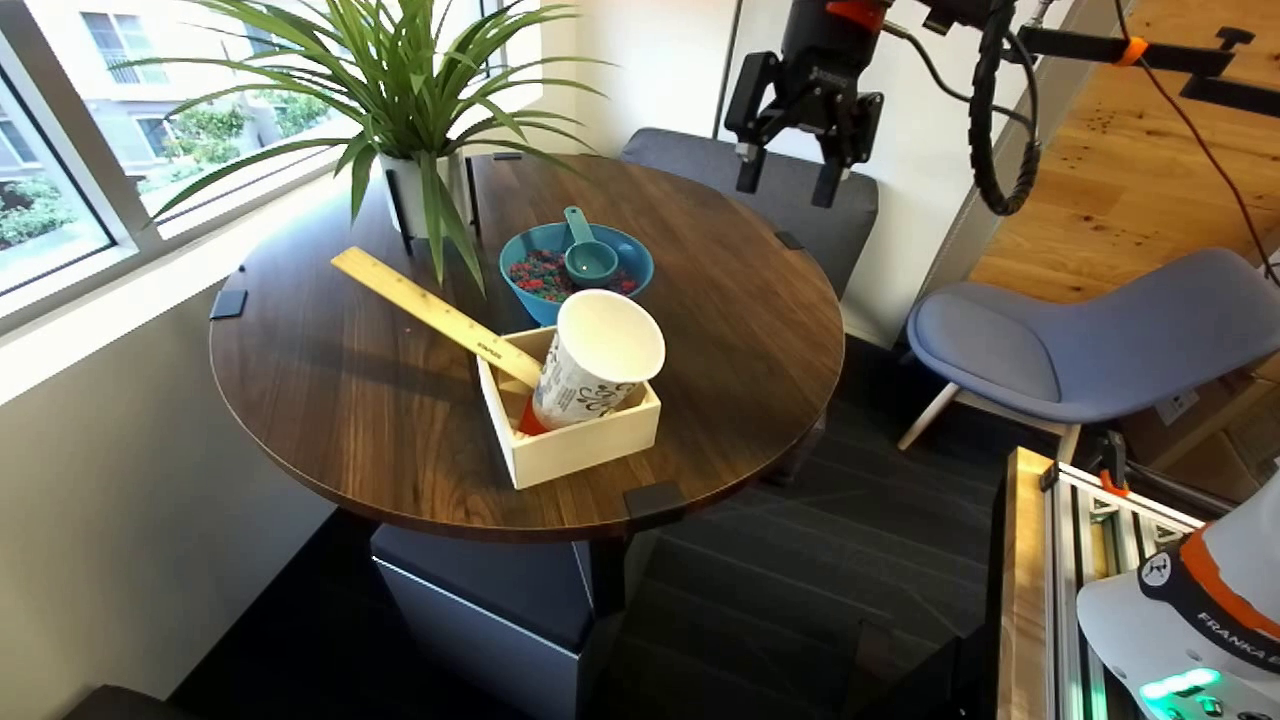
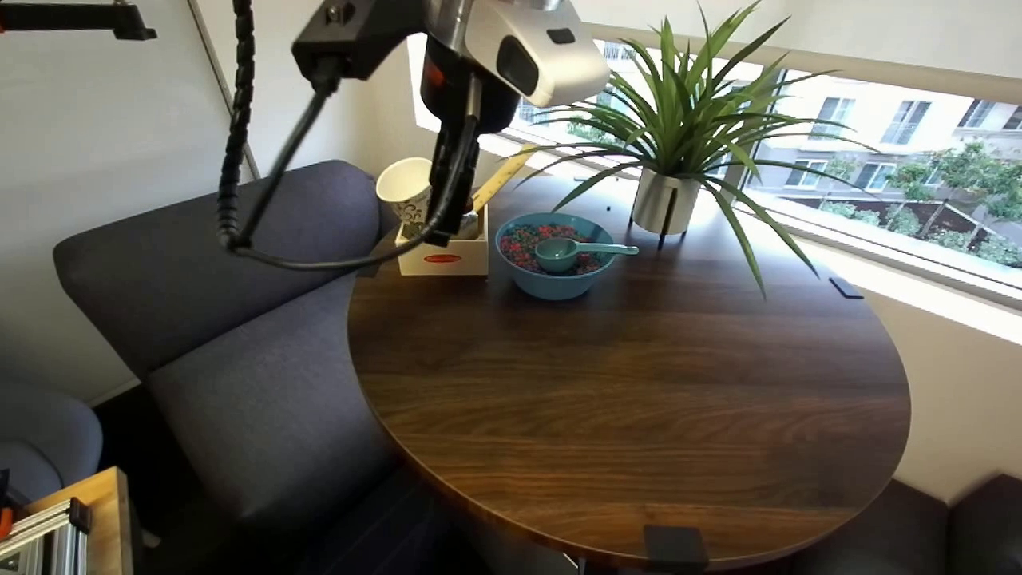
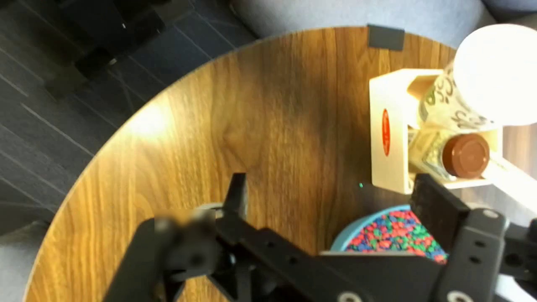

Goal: Move the blue bowl to the right then take the coffee cup out of the wooden box

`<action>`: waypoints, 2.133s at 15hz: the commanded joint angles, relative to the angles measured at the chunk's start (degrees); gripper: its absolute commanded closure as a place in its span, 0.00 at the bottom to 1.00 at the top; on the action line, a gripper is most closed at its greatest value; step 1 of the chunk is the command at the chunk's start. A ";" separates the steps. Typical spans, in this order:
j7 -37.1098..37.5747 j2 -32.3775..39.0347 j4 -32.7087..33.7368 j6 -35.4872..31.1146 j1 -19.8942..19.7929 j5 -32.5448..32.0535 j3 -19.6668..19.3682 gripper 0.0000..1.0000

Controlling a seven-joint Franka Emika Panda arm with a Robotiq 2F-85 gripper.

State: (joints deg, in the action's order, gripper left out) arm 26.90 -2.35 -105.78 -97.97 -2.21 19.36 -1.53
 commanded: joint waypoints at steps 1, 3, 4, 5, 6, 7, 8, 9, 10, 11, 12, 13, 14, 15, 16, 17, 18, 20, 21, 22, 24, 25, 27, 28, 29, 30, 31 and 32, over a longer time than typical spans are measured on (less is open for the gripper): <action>-2.58 -1.72 -6.53 -15.84 1.28 -2.57 1.54 0.00; -3.46 -1.22 -8.99 -25.63 1.86 -4.30 2.34 0.00; -3.97 -0.88 -10.46 -30.69 2.16 -5.84 2.69 0.00; -4.12 -0.55 -11.37 -34.21 2.32 -7.58 2.88 0.00; -3.96 -0.10 -12.25 -37.45 2.33 -9.89 3.00 0.00; -3.40 0.29 -13.16 -40.24 2.30 -11.84 3.02 0.00; -0.01 1.04 -12.14 -36.42 2.03 -14.08 2.83 0.00; -2.69 0.78 -11.35 -36.85 2.29 -10.70 2.75 0.00; -2.41 1.03 -11.55 -36.85 2.28 -11.14 2.69 0.00; -2.45 1.08 -11.41 -36.85 2.28 -11.12 2.66 0.00; -2.45 1.06 -11.22 -36.85 2.28 -11.12 2.66 0.00; -1.33 1.76 -11.00 -36.64 2.28 -12.99 2.76 0.00; 1.84 2.72 -11.17 -36.83 2.09 -17.37 2.77 0.00; 4.68 3.39 -10.81 -33.44 2.00 -21.43 2.73 0.00; 4.96 4.38 -10.26 -31.81 2.34 -20.40 2.82 0.00; 6.62 5.29 -9.76 -30.69 2.56 -21.12 2.81 0.00; 6.87 6.78 -8.17 -28.81 2.81 -18.25 2.86 0.00; 6.82 8.75 -6.42 -27.02 3.11 -12.87 3.02 0.00; 7.29 9.47 -5.37 -26.24 3.23 -11.07 2.97 0.00; 7.72 10.29 -4.16 -26.46 3.31 -9.27 2.89 0.00; 10.10 12.01 -2.10 -27.64 3.47 -7.98 2.45 0.00; 11.12 12.65 -1.27 -28.24 3.44 -7.17 2.32 0.00; 13.64 14.04 0.01 -29.52 3.64 -7.98 1.86 0.00; 14.69 14.77 0.53 -29.80 3.70 -8.69 1.59 0.00; 15.47 15.27 0.92 -29.97 3.73 -9.00 1.37 0.00; 15.79 15.78 1.26 -29.61 3.68 -9.18 1.14 0.00; 16.27 16.20 1.39 -29.68 3.70 -9.50 0.88 0.01; 16.63 16.61 1.53 -29.57 3.63 -9.52 0.61 0.05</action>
State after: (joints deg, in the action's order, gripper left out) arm 41.19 12.16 -105.63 -127.06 0.77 10.33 0.17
